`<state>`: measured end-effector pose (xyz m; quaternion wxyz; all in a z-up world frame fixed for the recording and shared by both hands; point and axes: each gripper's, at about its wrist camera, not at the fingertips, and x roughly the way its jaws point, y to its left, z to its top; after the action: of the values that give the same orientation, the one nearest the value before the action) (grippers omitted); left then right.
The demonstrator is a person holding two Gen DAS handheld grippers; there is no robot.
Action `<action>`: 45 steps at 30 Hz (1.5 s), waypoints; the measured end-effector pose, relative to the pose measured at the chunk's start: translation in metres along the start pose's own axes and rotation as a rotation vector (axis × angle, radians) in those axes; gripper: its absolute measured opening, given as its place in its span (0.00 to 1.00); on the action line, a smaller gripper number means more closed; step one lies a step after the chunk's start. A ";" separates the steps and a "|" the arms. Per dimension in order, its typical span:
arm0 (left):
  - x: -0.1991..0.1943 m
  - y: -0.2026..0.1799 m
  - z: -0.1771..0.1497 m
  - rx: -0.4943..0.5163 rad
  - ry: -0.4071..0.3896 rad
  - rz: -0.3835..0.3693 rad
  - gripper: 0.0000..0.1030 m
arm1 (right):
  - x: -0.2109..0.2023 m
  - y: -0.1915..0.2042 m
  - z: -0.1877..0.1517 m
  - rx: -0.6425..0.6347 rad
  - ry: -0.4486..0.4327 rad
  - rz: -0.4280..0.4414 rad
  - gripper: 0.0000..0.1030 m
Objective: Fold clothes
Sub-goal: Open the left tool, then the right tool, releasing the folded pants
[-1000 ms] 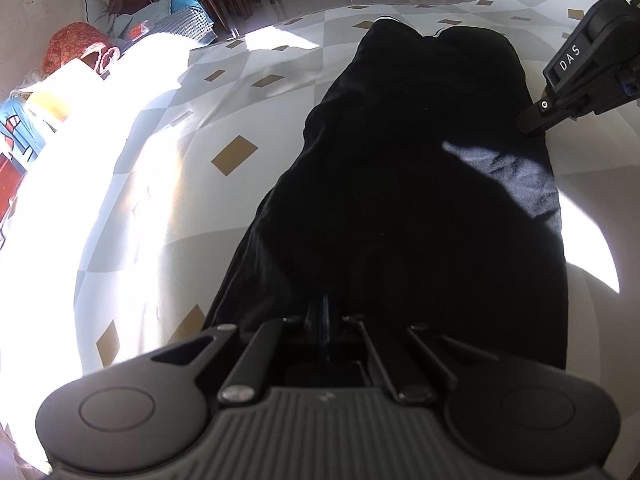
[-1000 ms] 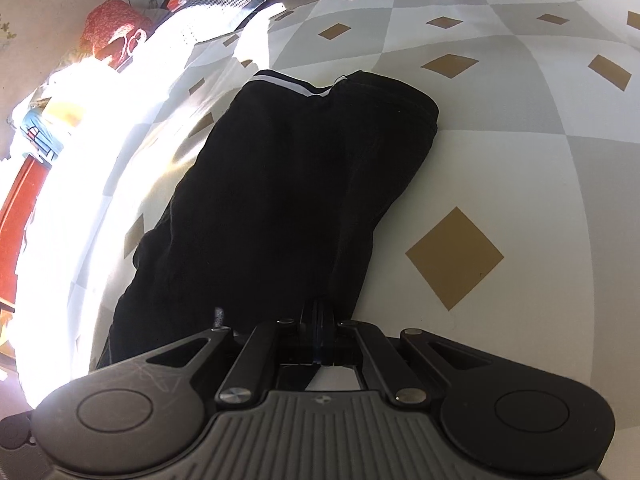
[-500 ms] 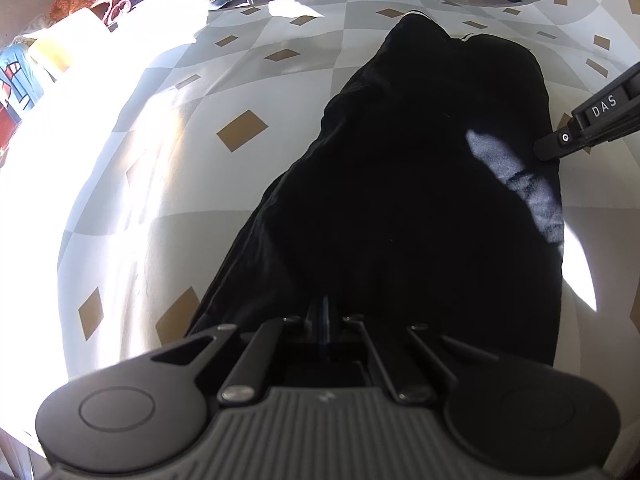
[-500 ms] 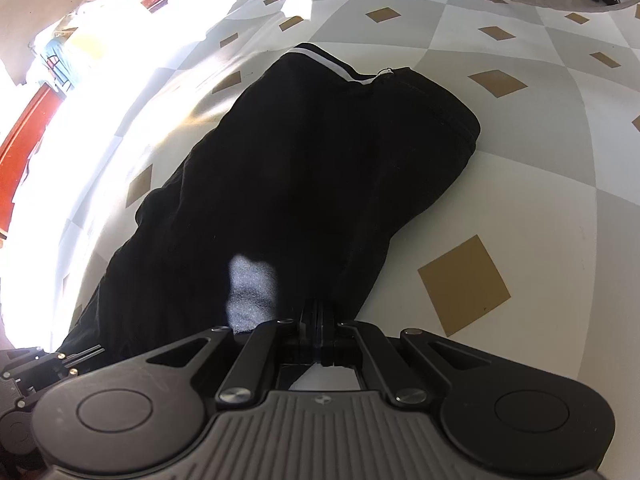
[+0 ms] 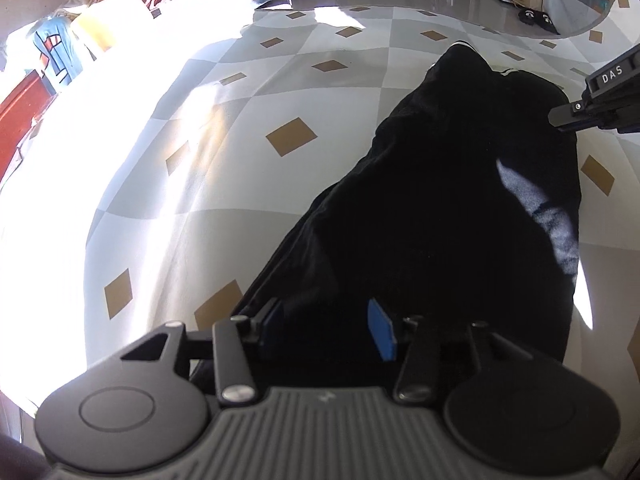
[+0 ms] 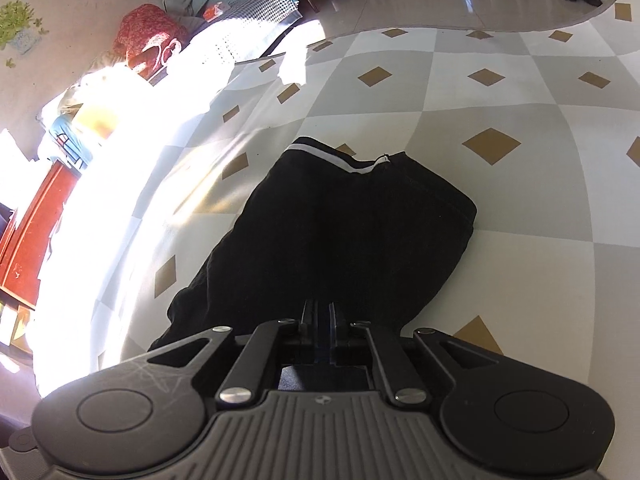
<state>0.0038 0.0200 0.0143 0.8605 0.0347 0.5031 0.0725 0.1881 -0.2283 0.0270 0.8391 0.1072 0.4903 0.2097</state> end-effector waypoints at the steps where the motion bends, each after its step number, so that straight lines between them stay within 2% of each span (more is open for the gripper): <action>1: -0.004 0.003 -0.002 -0.011 -0.002 -0.012 0.44 | 0.004 -0.001 0.002 0.005 -0.004 -0.011 0.07; 3: -0.004 0.005 -0.007 -0.021 0.010 -0.006 0.49 | 0.009 -0.002 0.006 0.013 -0.023 -0.029 0.08; 6: 0.002 0.012 -0.011 -0.061 0.034 -0.005 0.48 | 0.013 -0.003 0.011 0.015 -0.055 -0.045 0.10; 11: 0.010 0.020 -0.013 -0.111 0.052 -0.017 0.49 | 0.020 0.001 0.016 0.011 -0.088 -0.020 0.12; 15: 0.016 0.026 -0.012 -0.146 0.064 -0.030 0.51 | 0.035 -0.003 0.015 0.016 -0.050 -0.066 0.16; 19: 0.024 0.028 -0.007 -0.170 0.071 -0.045 0.55 | 0.040 -0.009 0.013 0.015 -0.033 -0.105 0.07; 22: 0.027 0.022 -0.002 -0.147 0.057 -0.038 0.52 | 0.038 -0.013 0.013 0.028 -0.027 -0.141 0.00; 25: 0.029 0.010 0.004 -0.106 0.035 -0.028 0.48 | 0.032 -0.024 0.013 0.064 -0.022 -0.161 0.00; 31: 0.034 -0.014 0.020 -0.015 0.002 -0.007 0.48 | 0.018 -0.037 0.007 0.057 -0.020 -0.221 0.00; 39: 0.040 -0.023 0.032 0.005 -0.010 -0.037 0.48 | -0.002 -0.054 -0.003 0.062 0.007 -0.271 0.00; 45: 0.041 -0.027 0.033 0.014 -0.014 -0.024 0.48 | -0.012 -0.057 -0.010 0.056 0.032 -0.278 0.00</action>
<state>0.0547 0.0004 -0.0081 0.8646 0.0352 0.4978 0.0584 0.1884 -0.2847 0.0091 0.8488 0.0581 0.5195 0.0795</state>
